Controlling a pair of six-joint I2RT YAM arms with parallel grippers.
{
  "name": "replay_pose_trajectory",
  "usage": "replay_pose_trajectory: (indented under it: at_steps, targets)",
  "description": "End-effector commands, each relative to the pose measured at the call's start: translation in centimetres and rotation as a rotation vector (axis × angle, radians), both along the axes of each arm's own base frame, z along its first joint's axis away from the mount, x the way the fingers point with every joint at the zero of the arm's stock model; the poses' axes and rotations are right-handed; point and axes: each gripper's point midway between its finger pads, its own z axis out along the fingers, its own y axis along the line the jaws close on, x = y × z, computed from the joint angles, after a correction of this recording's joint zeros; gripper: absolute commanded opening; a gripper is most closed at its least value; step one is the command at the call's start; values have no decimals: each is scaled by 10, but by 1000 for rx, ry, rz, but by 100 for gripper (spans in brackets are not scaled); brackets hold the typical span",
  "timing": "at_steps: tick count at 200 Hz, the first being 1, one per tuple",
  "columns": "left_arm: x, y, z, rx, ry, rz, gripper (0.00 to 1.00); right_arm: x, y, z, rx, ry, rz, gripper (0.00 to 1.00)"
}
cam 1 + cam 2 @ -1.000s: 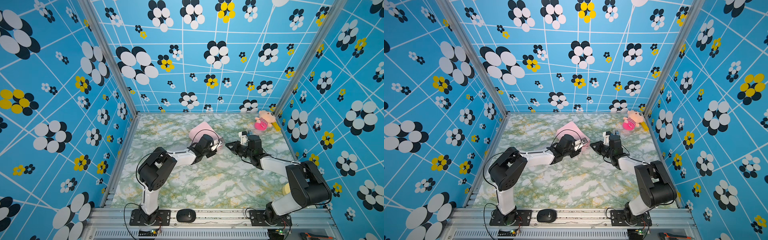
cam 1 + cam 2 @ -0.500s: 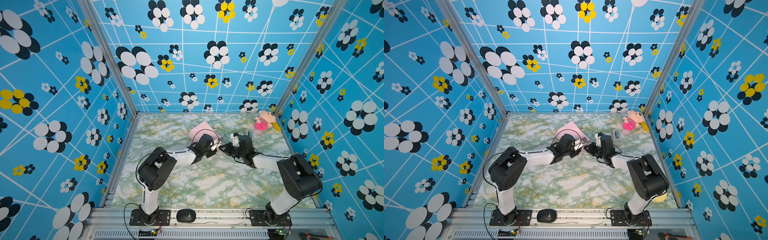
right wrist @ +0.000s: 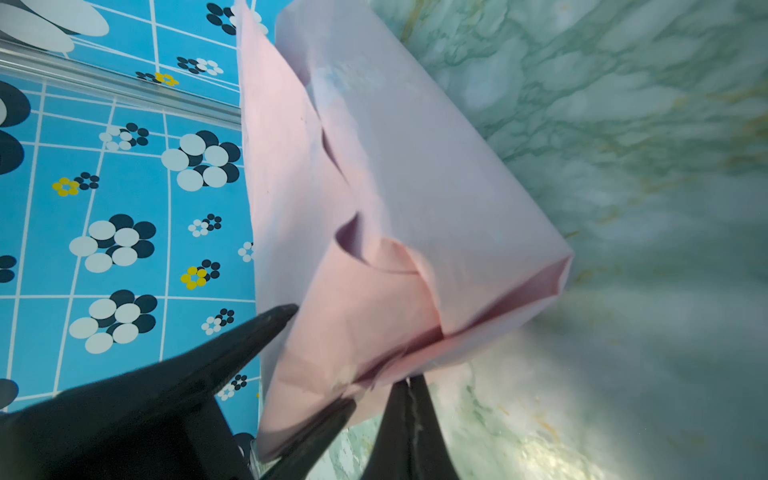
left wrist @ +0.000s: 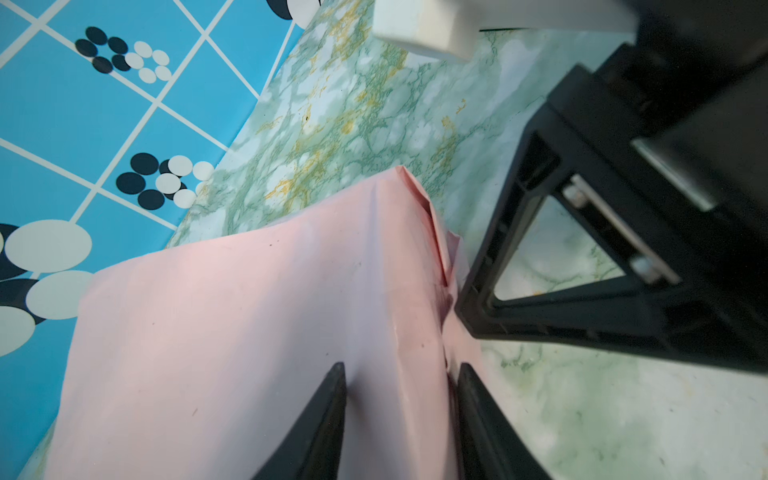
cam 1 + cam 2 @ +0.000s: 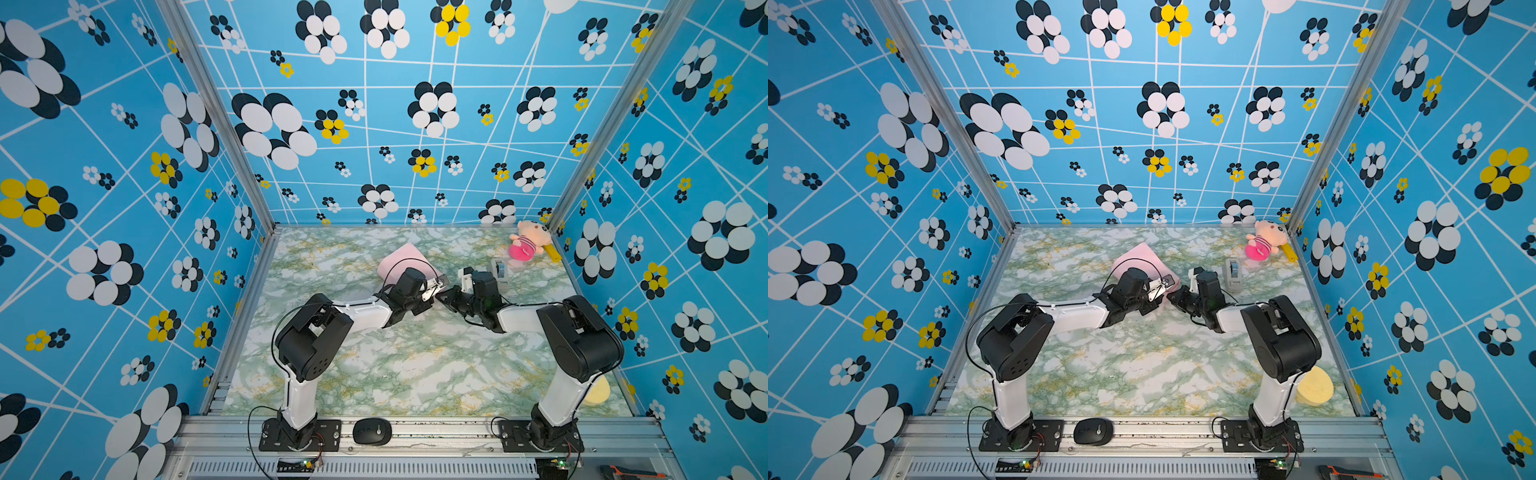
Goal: Wrap the gift box in paper
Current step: 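Move the right gripper back to the box end beside the left gripper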
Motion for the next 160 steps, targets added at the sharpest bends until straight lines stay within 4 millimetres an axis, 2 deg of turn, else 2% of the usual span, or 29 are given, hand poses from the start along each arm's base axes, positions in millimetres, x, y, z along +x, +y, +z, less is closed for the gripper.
replay_pose_trajectory:
  at_steps: [1,50,123,160]
  targets:
    - [-17,22,-45,95,156,22,44,17,6,13,17,-62,-19,4]
    - [-18,22,-44,94,157,19,44,23,10,7,43,-60,-21,4]
    - [-17,22,-45,97,160,23,44,-15,-8,10,1,-43,-25,5]
    - [-17,21,-44,92,160,23,44,-7,-4,22,10,-76,-24,5]
